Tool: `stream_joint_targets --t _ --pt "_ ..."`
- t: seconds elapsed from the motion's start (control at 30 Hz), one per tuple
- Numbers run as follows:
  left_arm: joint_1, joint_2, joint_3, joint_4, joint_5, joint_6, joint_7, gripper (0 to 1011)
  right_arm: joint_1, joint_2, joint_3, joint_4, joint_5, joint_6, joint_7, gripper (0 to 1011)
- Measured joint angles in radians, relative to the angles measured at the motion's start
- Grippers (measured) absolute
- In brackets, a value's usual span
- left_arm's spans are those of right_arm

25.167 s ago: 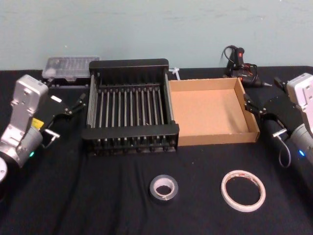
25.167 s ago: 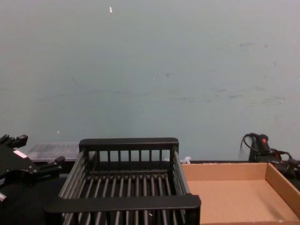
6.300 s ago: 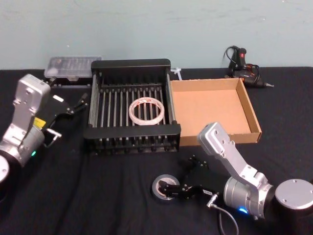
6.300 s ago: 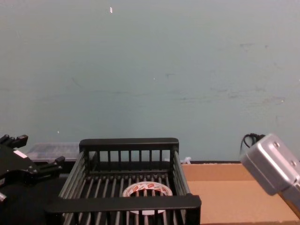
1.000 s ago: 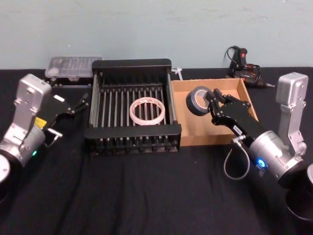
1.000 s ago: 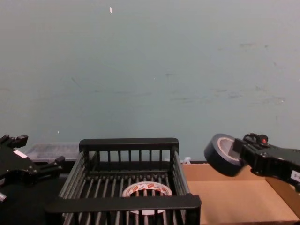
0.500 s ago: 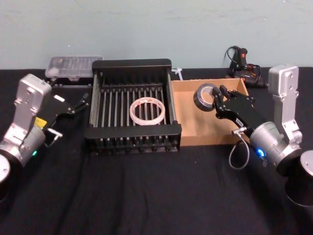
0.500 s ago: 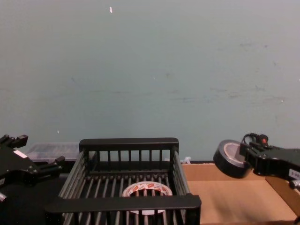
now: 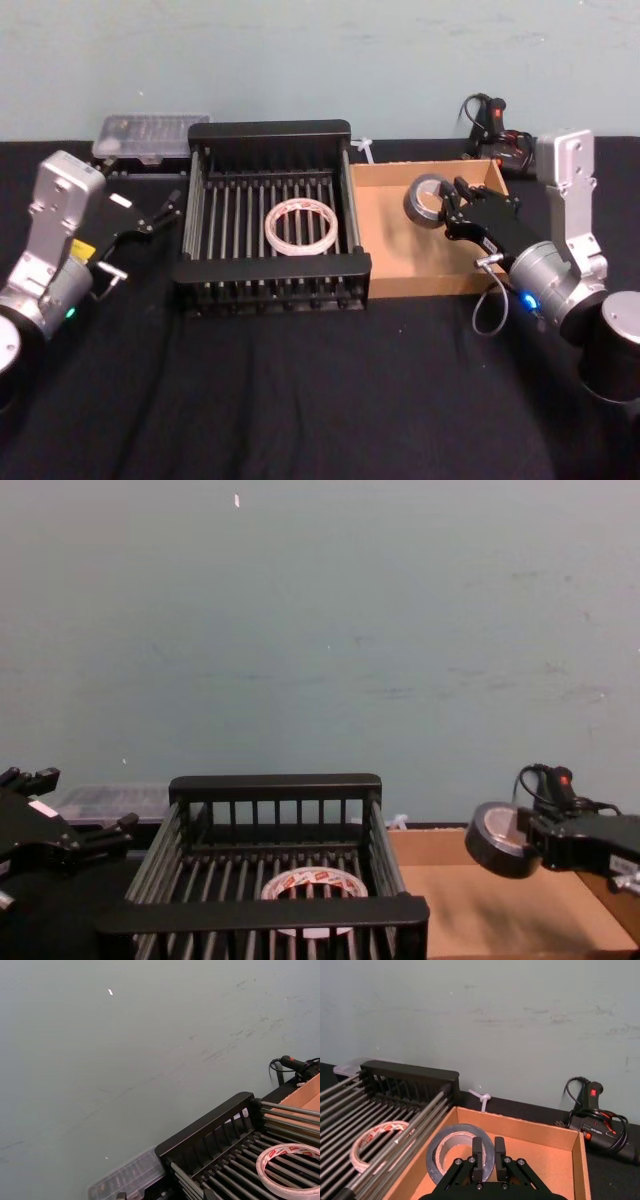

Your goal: Pick up the white tape and place it into the black box , Pick up the silver tape and place it into the brown box.

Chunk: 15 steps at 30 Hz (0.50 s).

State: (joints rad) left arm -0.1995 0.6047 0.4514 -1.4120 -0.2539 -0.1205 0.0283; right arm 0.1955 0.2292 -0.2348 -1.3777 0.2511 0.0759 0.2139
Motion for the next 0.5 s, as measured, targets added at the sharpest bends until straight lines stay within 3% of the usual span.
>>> stream_joint_targets --t 0.5 --pt "0.000 0.000 0.000 0.000 0.000 0.000 0.000 1001 0.056 -0.031 0.001 0.095 -0.029 -0.003 0.009 147"
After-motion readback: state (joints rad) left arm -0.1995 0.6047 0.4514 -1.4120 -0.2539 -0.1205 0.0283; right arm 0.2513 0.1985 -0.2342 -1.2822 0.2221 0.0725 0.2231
